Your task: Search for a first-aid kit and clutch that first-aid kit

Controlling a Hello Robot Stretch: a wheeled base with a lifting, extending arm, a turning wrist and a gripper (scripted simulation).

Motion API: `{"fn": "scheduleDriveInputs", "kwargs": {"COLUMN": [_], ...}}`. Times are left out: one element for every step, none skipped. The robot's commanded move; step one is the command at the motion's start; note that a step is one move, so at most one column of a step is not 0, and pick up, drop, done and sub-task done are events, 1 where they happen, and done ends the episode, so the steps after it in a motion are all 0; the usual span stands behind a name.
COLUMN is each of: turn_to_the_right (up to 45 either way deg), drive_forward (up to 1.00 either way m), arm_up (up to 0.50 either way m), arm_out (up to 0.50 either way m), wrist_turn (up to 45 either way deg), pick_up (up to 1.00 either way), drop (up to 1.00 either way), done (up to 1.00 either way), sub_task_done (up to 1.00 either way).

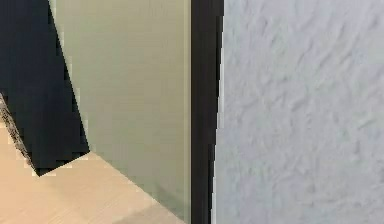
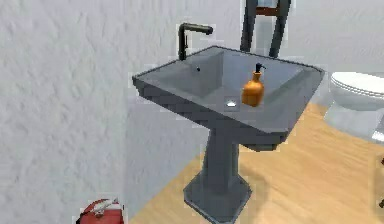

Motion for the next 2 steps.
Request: {"fn": "scheduleDriveInputs", "kwargs": {"turn_to_the_right": [-36.0, 0.0], "drive_forward": [0.00, 1.00], "arm_up": [0.00, 0.00], "arm_out": [0.00, 0.00], "wrist_turn": [0.0, 0.0], "pick_up": [0.00, 0.00], "drop": [0.00, 0.00], "done": [0.00, 0.00], "sub_task_done": [0.00, 0.00]}}
